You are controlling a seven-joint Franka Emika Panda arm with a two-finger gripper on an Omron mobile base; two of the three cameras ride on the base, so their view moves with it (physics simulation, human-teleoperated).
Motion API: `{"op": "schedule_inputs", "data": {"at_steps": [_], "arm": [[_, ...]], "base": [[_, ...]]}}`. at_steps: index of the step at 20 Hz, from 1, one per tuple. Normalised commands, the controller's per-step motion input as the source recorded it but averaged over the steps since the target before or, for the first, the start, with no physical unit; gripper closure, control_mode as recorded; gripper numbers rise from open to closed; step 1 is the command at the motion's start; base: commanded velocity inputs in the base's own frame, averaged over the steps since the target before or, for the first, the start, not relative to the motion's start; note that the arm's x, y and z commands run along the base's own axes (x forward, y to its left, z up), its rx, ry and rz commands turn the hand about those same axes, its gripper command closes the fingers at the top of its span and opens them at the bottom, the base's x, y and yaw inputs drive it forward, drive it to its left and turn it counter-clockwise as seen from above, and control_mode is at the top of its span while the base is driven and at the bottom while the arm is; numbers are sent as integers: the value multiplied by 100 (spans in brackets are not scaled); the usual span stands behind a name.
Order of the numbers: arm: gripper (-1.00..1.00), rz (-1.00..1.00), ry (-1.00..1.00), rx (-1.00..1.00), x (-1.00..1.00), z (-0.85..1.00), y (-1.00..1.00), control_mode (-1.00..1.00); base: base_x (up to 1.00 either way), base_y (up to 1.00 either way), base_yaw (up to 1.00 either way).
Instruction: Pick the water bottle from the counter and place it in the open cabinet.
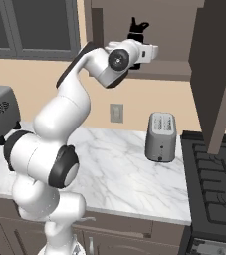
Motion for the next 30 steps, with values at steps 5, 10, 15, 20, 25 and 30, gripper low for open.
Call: {"op": "schedule_inputs", "data": {"at_steps": [5, 10, 15, 20, 25, 30], "arm": [[100, 0, 0, 0, 22, -6, -4, -100], [100, 0, 0, 0, 17, -6, -4, -100], [100, 0, 0, 0, 11, -10, -5, -100], [100, 0, 0, 0, 11, -11, -5, -100], [100, 0, 0, 0, 14, -7, -6, -100], [100, 0, -1, 0, 18, -5, -6, -100]], "base": [[0, 0, 0], [0, 0, 0], [0, 0, 0], [0, 0, 0], [0, 0, 0], [0, 0, 0]]}}
